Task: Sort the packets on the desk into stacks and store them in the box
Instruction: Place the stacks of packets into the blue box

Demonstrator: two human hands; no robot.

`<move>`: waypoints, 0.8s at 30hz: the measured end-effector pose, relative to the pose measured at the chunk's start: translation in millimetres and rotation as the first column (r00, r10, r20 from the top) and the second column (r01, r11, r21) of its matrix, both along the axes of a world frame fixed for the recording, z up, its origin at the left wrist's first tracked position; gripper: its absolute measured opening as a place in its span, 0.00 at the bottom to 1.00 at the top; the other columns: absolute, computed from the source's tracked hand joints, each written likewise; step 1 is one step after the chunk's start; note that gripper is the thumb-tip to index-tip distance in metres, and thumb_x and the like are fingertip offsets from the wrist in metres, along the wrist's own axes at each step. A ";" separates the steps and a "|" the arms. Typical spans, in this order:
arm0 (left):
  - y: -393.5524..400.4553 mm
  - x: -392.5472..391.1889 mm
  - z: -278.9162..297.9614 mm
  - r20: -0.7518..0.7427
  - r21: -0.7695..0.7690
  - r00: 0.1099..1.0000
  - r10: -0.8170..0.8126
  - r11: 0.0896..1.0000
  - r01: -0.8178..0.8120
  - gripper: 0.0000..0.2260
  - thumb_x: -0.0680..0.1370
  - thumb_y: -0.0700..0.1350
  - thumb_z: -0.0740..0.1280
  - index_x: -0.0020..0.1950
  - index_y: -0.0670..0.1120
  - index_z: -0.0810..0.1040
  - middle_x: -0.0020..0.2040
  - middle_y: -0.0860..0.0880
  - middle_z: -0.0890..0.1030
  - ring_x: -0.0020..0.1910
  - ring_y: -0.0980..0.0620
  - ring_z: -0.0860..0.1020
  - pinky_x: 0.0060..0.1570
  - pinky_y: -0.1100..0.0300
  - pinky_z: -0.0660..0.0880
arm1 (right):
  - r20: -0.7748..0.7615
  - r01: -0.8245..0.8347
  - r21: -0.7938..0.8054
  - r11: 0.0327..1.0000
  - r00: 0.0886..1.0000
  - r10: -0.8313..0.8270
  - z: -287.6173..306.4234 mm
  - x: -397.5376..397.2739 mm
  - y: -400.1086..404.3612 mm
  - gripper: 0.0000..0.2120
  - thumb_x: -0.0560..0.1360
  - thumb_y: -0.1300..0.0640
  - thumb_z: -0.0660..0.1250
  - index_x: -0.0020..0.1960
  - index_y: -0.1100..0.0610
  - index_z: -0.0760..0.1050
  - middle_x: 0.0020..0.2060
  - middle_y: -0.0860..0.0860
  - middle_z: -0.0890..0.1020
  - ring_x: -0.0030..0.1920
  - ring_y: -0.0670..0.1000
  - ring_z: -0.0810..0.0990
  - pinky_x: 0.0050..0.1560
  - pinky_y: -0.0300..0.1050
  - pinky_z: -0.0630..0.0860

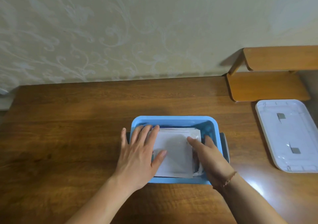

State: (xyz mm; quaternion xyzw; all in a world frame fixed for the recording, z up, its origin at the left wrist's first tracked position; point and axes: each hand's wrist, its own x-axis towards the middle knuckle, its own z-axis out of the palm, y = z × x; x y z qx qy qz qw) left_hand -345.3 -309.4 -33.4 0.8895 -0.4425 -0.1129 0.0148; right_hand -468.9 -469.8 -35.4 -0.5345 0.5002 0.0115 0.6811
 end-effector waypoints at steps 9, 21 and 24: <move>-2.6 0.2 1.0 -0.003 -0.035 1.000 -0.011 0.999 0.011 0.32 0.78 0.67 0.48 0.75 0.50 0.63 0.71 0.49 0.70 0.70 0.45 0.67 0.66 0.39 0.67 | -0.003 -0.125 0.241 0.962 0.992 0.130 -1.7 3.1 -9.0 0.15 0.81 0.51 0.62 0.59 0.60 0.78 0.50 0.53 0.86 0.52 0.52 0.84 0.56 0.45 0.78; -1.9 -0.3 0.1 -0.039 -0.150 0.999 0.022 0.988 -0.028 0.35 0.74 0.70 0.56 0.74 0.49 0.67 0.70 0.50 0.71 0.69 0.47 0.67 0.63 0.43 0.71 | -0.105 0.036 0.318 0.947 0.994 -0.003 -2.3 24.5 -4.6 0.30 0.74 0.30 0.59 0.59 0.54 0.80 0.51 0.54 0.86 0.53 0.56 0.84 0.62 0.58 0.77; 1.0 2.5 -2.0 -0.069 -0.223 0.997 0.016 0.974 -0.031 0.35 0.75 0.70 0.55 0.74 0.49 0.66 0.71 0.49 0.70 0.70 0.48 0.67 0.66 0.48 0.70 | -0.057 0.005 0.329 0.944 0.998 0.014 1.7 21.3 -7.2 0.35 0.70 0.27 0.62 0.60 0.54 0.80 0.53 0.54 0.85 0.56 0.55 0.83 0.64 0.56 0.75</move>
